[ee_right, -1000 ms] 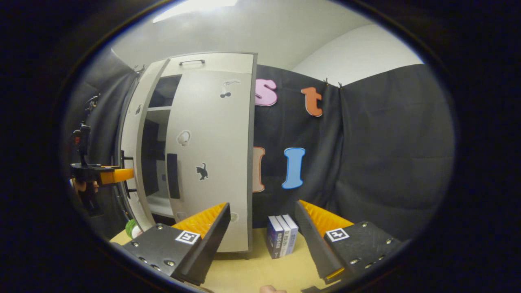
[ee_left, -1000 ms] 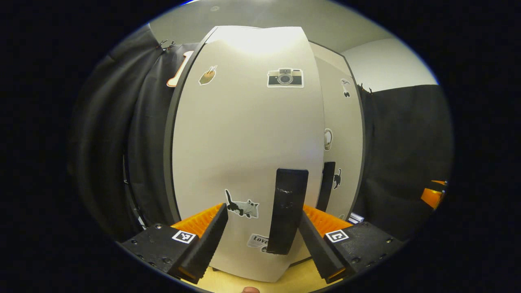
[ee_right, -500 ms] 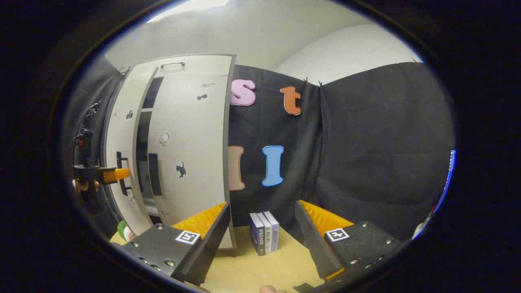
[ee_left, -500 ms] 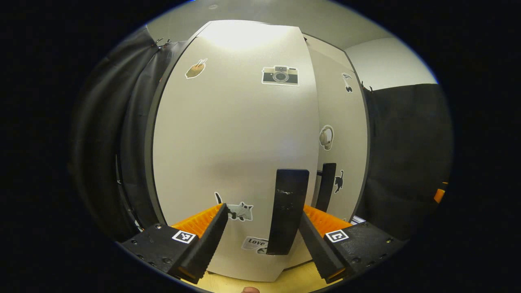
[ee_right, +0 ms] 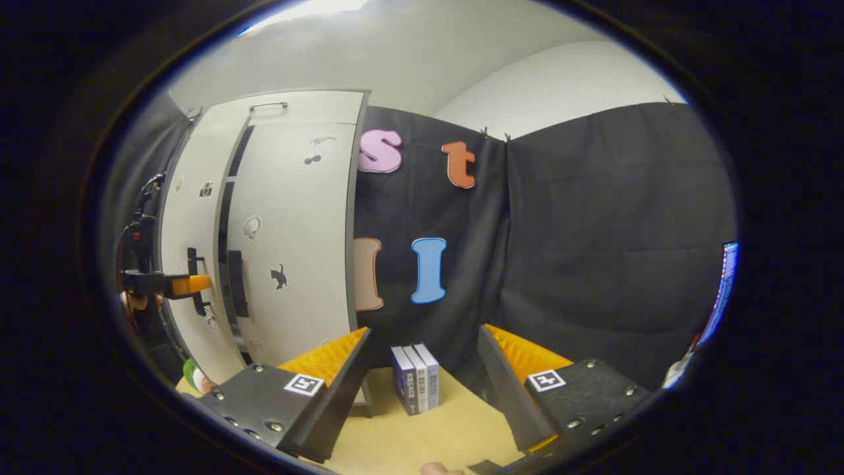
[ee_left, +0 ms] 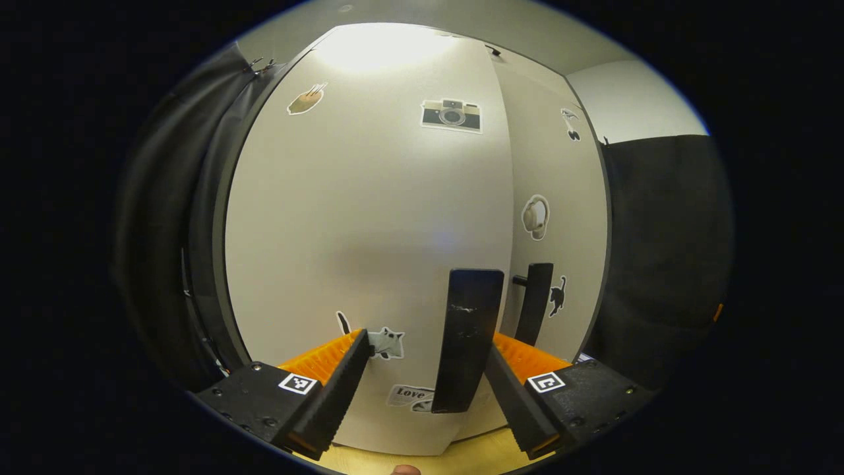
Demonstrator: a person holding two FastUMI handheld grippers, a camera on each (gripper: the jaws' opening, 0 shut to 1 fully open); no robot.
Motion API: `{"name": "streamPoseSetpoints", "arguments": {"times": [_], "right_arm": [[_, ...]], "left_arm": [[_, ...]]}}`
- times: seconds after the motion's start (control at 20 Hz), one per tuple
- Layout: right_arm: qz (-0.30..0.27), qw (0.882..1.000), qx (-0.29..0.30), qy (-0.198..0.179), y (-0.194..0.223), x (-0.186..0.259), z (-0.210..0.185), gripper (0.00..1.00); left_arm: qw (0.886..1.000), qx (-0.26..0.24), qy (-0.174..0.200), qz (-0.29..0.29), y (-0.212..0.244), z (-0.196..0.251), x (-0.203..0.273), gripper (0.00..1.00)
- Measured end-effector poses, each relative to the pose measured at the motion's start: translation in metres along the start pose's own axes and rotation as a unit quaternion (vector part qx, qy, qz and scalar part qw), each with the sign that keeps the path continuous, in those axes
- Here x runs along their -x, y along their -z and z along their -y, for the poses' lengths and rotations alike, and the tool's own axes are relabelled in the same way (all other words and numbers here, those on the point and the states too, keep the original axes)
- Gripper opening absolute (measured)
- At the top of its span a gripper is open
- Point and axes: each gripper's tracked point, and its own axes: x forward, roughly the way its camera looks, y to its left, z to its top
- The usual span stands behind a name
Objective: Grasp the bottle in the cabinet with the left hand and place it on the coaster, then close the right door with the right hand and the left door with the left hand.
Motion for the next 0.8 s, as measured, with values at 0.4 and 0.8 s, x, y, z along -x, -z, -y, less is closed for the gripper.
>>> {"name": "streamPoseSetpoints", "arguments": {"times": [0.4,0.8], "right_arm": [[0.003,1.000,0.001,-0.003,-0.0027,-0.0030,0.0024,0.96],[0.001,1.000,0.002,-0.005,0.0002,-0.0038,0.0059,0.96]], "left_arm": [[1.000,-0.014,-0.008,-0.001,0.0019,0.0015,0.0015,1.00],[1.000,-0.021,-0.014,-0.001,0.0029,0.0028,-0.0003,1.00]]}}
